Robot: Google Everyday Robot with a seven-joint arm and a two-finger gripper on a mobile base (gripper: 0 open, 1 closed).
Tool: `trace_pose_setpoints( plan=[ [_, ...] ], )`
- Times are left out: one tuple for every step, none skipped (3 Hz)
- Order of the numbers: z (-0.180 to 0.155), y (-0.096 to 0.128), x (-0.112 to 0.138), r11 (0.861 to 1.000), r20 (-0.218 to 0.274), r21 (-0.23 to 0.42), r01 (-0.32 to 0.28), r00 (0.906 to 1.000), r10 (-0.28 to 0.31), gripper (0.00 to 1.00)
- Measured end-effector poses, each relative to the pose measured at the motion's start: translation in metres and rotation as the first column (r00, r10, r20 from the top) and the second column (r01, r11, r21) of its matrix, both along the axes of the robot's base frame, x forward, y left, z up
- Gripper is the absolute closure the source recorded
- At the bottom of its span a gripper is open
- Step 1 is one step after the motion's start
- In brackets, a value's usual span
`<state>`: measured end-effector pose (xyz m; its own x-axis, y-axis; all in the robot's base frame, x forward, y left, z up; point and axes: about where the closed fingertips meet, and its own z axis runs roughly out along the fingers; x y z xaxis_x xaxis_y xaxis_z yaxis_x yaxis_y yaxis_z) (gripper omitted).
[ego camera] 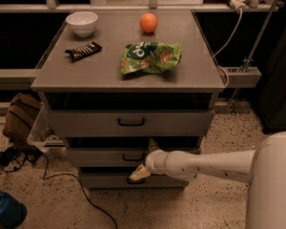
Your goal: Open middle drawer
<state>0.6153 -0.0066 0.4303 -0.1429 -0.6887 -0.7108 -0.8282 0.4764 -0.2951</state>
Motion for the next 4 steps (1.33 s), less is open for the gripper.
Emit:
trace_pose_setpoints(
  plan=[
    [0.001, 0.002, 0.001, 1.000, 0.004, -0.004, -0.003, 1.0000, 0.003, 0.00],
    [-0.013, 0.002, 0.002, 1.000, -0.050, 0.026, 0.000, 0.9987, 0.002, 0.00],
    [-0.014, 0.001, 0.000, 0.999, -0.087, 0.045, -0.001, 0.9962, 0.005, 0.00],
    [-0.014, 0.001, -0.010, 0.998, -0.120, 0.069, 0.005, 0.9928, 0.003, 0.00]
  ],
)
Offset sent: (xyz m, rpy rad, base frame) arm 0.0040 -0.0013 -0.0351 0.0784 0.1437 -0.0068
